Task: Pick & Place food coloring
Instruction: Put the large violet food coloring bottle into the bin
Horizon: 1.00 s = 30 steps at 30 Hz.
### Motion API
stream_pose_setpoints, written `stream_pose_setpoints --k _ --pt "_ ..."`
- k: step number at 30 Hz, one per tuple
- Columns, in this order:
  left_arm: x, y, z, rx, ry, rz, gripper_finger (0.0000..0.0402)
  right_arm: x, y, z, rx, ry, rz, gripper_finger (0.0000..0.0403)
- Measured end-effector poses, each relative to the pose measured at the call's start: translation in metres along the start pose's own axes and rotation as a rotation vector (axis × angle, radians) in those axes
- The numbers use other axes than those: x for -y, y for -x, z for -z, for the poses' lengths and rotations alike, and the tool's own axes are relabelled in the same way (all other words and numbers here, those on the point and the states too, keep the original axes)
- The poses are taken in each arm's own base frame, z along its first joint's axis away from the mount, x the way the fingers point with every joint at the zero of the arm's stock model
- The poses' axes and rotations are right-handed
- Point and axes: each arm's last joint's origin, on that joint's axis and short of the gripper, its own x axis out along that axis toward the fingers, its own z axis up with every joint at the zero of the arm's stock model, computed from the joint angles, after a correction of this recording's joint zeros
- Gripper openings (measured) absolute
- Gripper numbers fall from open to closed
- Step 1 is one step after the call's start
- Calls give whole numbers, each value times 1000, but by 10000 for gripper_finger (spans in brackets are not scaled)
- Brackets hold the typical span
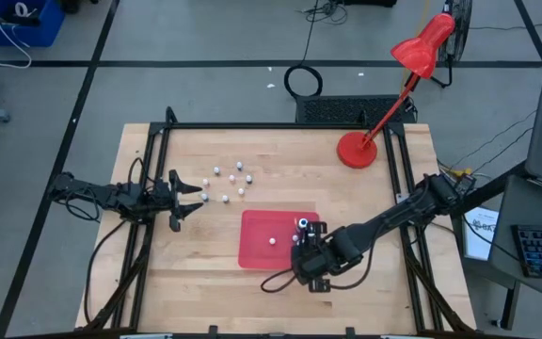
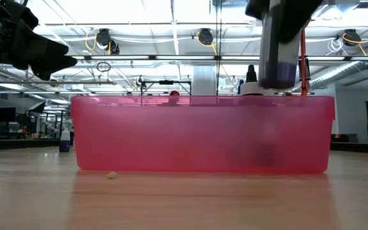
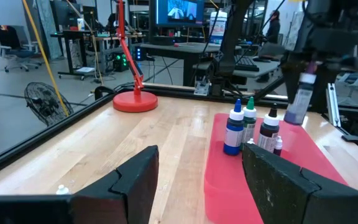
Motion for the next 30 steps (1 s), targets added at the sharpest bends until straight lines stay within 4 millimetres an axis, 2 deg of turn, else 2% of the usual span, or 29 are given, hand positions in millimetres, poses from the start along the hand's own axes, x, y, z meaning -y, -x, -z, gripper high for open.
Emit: stream_pose_setpoints --k 10,16,28,30 --pt "0 0 0 0 0 0 232 8 -32 16 -98 -46 -23 124" --pt "0 0 0 0 0 0 232 7 -47 20 -82 -51 -74 124" --pt "0 0 0 0 0 0 232 12 -68 30 -104 -119 -114 125" --pt "0 0 0 0 0 0 232 12 -68 30 -102 -135 -115 147"
